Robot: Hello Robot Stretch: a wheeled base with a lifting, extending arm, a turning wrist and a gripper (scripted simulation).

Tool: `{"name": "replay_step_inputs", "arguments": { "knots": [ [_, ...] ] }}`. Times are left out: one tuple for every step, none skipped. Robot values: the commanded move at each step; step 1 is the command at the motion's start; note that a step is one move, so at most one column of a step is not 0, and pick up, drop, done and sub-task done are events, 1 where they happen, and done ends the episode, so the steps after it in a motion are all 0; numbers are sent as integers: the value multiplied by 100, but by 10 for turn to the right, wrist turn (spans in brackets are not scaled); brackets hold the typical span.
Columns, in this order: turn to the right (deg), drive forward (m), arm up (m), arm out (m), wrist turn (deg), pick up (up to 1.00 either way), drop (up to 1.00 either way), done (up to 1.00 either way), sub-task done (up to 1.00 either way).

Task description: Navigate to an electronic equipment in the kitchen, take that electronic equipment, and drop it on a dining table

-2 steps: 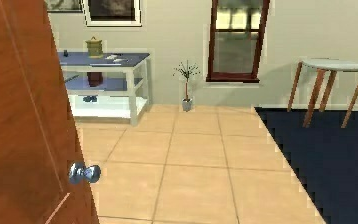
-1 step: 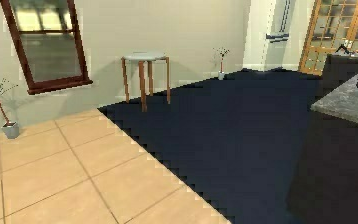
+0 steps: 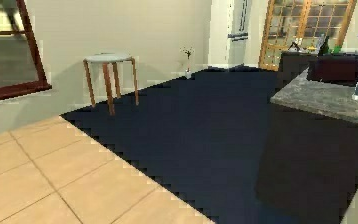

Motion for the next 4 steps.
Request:
{"name": "replay_step_inputs", "arguments": {
  "knots": [
    [0,100,0,0,0,0,0,0,0],
    [0,65,0,0,0,0,0,0,0],
    [390,0,0,0,0,0,0,0,0],
    [0,100,0,0,0,0,0,0,0]
  ]
}}
